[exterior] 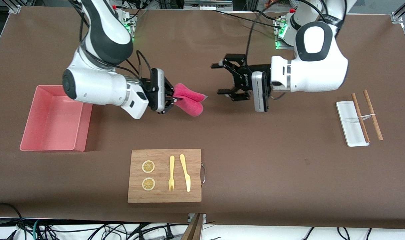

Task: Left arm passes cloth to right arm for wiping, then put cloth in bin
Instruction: 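Grasp the cloth with the right gripper and open the left gripper, then lower the cloth with the right gripper while the left gripper withdraws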

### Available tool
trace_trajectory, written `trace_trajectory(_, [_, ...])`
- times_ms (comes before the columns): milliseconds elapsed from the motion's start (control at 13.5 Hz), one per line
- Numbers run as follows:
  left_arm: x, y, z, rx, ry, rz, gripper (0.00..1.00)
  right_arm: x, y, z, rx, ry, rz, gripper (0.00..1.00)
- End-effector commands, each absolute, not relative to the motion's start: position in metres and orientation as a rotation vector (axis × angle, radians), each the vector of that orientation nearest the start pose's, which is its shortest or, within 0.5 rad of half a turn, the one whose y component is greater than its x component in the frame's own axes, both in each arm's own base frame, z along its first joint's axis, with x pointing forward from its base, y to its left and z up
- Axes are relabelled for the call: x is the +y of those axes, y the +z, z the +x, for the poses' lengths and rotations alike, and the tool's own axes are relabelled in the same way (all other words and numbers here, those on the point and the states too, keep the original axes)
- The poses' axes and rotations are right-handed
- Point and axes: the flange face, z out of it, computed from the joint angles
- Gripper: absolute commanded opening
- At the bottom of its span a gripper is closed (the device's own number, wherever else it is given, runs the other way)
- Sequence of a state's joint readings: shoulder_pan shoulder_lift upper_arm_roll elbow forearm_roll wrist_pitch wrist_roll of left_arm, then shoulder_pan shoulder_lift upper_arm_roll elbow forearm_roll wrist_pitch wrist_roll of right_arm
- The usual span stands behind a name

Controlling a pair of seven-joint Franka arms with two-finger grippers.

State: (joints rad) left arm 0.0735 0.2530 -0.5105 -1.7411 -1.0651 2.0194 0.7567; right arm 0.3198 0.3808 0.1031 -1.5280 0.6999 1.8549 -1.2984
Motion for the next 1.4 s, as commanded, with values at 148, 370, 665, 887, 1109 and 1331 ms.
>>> trace_trajectory(148, [-0.245, 0.464, 0.586, -0.921, 0.192, 2.183, 1.00, 0.235, 0.461, 0.602, -1.721, -0.121, -1.952, 0.00])
trace_trajectory(370, [-0.168, 0.462, 0.589, -1.098, 0.042, 2.401, 1.00, 0.192, 0.441, 0.608, -1.758, -0.012, -2.054, 0.00])
trace_trajectory(665, [-0.117, 0.485, 0.584, -1.237, -0.037, 2.660, 1.00, 0.147, 0.417, 0.615, -1.785, 0.109, -2.149, 0.00])
trace_trajectory(887, [-0.064, 0.516, 0.580, -1.021, 0.019, 2.820, 1.00, 0.111, 0.386, 0.625, -1.790, 0.196, -2.222, 0.00])
trace_trajectory(1109, [-0.026, 0.526, 0.541, -0.614, -0.031, 3.041, 1.00, 0.079, 0.337, 0.626, -1.757, 0.238, -2.293, 0.00])
trace_trajectory(1331, [0.012, 0.527, 0.530, -0.142, -0.099, 3.137, 1.00, 0.067, 0.295, 0.629, -1.675, 0.309, -2.419, 0.00])
